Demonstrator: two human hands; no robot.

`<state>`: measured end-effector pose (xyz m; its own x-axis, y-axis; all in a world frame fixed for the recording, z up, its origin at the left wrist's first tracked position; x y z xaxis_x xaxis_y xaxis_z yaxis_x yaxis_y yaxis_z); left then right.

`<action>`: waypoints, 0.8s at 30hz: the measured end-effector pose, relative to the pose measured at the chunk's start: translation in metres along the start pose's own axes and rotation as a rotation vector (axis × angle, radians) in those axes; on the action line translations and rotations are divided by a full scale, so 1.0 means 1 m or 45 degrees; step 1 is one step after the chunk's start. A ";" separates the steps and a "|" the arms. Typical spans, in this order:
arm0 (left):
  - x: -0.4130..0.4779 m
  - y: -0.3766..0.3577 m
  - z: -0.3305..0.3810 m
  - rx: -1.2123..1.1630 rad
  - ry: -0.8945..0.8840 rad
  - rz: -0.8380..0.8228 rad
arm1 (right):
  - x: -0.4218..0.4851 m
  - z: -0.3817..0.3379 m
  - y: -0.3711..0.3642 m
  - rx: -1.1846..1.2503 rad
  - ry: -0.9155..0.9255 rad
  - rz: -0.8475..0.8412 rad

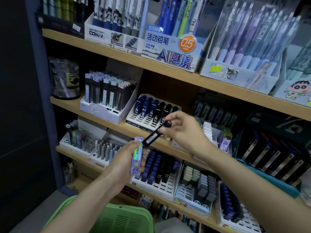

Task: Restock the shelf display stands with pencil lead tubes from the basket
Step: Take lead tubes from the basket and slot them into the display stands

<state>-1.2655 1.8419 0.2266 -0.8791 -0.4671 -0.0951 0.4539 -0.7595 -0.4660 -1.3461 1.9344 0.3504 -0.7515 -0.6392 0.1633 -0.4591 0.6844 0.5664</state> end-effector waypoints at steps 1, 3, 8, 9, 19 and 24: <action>0.000 0.004 0.002 0.000 -0.014 0.022 | 0.006 -0.003 0.011 -0.004 0.020 0.076; -0.002 0.009 0.008 0.040 -0.047 0.054 | 0.018 -0.009 0.033 -0.124 0.098 0.256; -0.001 0.022 0.020 0.166 -0.137 0.105 | 0.054 -0.006 0.046 -0.419 0.177 0.412; 0.000 0.024 0.022 0.178 -0.149 0.108 | 0.061 -0.003 0.043 -0.465 0.169 0.399; 0.011 0.042 0.031 0.273 -0.223 0.124 | 0.094 0.015 0.021 -0.692 0.170 0.282; 0.017 0.045 0.028 0.286 -0.222 0.115 | 0.101 0.021 0.016 -0.713 0.168 0.221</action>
<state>-1.2556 1.7870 0.2290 -0.8041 -0.5935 0.0342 0.5673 -0.7832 -0.2547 -1.4394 1.8887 0.3588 -0.7116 -0.5972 0.3701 0.0117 0.5166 0.8562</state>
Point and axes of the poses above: each hand's wrist, its own x-axis towards the middle knuckle, its own y-axis out of the back of the hand, z = x × y, the point moved 10 cm from there along x, towards the middle knuckle, and after that the axes turned 5 degrees about -y, right-handed, at the moved point
